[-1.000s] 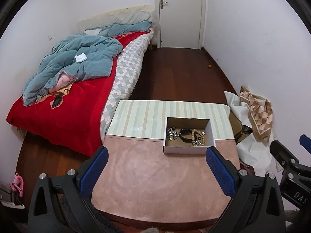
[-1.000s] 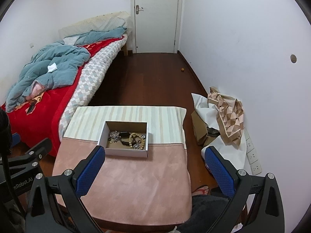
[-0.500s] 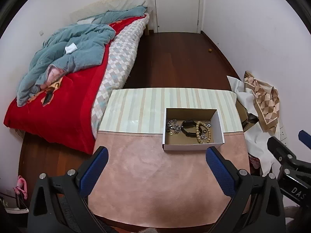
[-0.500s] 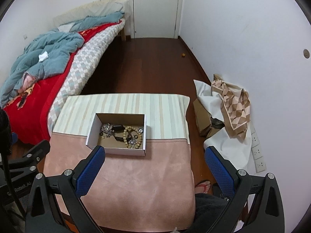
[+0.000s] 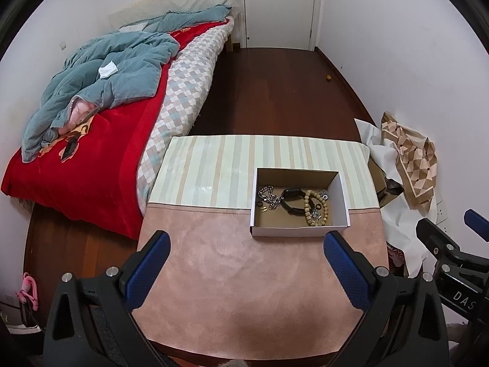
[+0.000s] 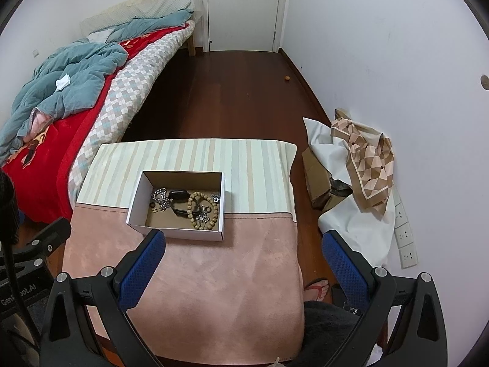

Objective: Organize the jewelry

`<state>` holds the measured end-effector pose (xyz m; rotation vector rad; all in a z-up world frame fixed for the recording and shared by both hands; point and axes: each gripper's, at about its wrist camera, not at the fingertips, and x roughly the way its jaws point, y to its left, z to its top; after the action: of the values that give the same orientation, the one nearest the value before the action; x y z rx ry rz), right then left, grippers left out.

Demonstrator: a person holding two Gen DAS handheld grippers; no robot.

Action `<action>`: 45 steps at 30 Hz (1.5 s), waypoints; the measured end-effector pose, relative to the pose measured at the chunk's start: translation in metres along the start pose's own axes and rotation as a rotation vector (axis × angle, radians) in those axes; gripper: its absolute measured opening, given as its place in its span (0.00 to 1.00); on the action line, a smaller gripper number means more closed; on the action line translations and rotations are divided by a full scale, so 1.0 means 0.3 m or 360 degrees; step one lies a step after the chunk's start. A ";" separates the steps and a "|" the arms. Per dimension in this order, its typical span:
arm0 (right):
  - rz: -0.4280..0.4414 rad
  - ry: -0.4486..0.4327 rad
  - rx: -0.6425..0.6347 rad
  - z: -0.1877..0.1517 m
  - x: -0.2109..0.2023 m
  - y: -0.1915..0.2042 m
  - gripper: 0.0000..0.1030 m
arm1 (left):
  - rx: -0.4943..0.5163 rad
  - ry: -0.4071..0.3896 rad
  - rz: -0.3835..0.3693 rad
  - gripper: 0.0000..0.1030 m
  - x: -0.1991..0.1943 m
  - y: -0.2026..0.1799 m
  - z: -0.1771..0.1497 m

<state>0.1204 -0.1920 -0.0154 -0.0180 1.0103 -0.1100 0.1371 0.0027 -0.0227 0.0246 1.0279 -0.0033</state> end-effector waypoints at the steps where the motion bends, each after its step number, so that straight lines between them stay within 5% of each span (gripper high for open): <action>1: -0.0001 -0.0003 0.0000 0.001 -0.002 0.000 1.00 | 0.0000 -0.0007 0.0000 0.99 -0.003 0.000 0.002; 45: 0.0039 -0.0075 -0.0008 0.015 -0.076 -0.013 1.00 | 0.0006 -0.0124 0.0001 1.00 -0.077 0.002 0.005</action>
<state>0.1119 -0.1938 0.0064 -0.0125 0.9635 -0.0845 0.1265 0.0031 -0.0022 0.0283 0.9500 -0.0057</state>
